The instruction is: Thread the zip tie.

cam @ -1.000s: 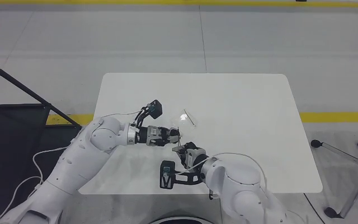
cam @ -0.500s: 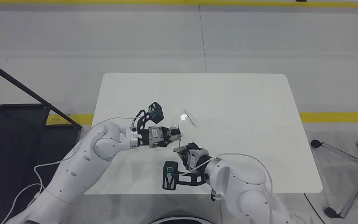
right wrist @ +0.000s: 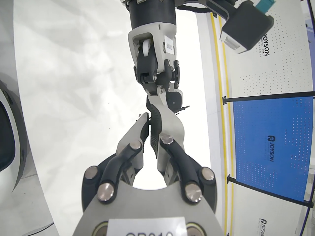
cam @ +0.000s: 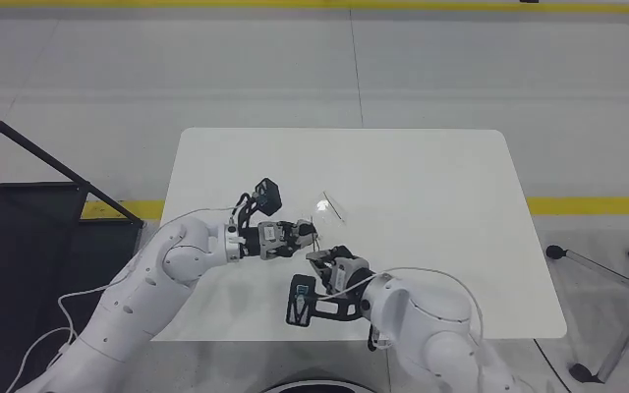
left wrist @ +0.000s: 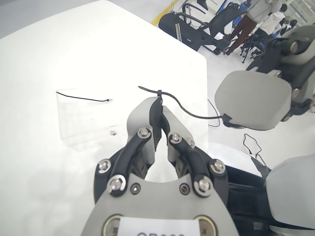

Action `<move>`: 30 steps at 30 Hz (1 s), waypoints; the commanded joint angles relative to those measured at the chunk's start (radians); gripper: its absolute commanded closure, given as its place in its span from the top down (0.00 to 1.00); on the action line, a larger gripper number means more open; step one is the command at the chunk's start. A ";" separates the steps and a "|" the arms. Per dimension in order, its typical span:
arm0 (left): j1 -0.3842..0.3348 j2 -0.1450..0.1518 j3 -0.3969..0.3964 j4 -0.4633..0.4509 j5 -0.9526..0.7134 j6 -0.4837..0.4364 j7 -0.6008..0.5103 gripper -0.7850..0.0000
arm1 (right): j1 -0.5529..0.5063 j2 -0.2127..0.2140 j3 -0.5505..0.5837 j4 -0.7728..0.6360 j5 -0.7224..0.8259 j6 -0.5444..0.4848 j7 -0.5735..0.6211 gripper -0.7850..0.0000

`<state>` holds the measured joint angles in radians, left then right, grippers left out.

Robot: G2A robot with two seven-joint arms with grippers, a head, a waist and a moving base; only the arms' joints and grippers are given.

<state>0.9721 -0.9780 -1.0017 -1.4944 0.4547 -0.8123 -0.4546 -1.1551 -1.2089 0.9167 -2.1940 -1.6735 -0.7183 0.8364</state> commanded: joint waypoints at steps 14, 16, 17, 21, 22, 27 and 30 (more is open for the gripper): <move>0.054 0.007 -0.072 -0.049 0.011 -0.005 0.077 0.00 | -0.187 0.027 0.334 0.104 0.550 0.108 -0.215 1.00; 0.054 0.007 -0.072 -0.049 0.011 -0.005 0.077 0.00 | -0.187 0.027 0.334 0.104 0.550 0.108 -0.215 1.00; 0.054 0.007 -0.072 -0.049 0.011 -0.005 0.077 0.00 | -0.187 0.027 0.334 0.104 0.550 0.108 -0.215 1.00; 0.054 0.007 -0.072 -0.049 0.011 -0.005 0.077 0.00 | -0.187 0.027 0.334 0.104 0.550 0.108 -0.215 1.00; 0.054 0.007 -0.072 -0.049 0.011 -0.005 0.077 0.00 | -0.187 0.027 0.334 0.104 0.550 0.108 -0.215 1.00; 0.061 0.006 -0.071 -0.060 0.017 0.009 0.083 0.00 | -0.191 0.026 0.329 0.117 0.560 0.115 -0.228 1.00; 0.071 0.006 -0.074 -0.074 0.031 0.012 0.084 0.00 | -0.162 0.024 0.305 0.191 0.615 0.091 -0.249 0.99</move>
<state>1.0406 -0.9722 -1.0744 -1.5660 0.4817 -0.7989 -0.3697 -1.3309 -1.1840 1.2279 -2.0319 -1.0805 -0.6189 0.5908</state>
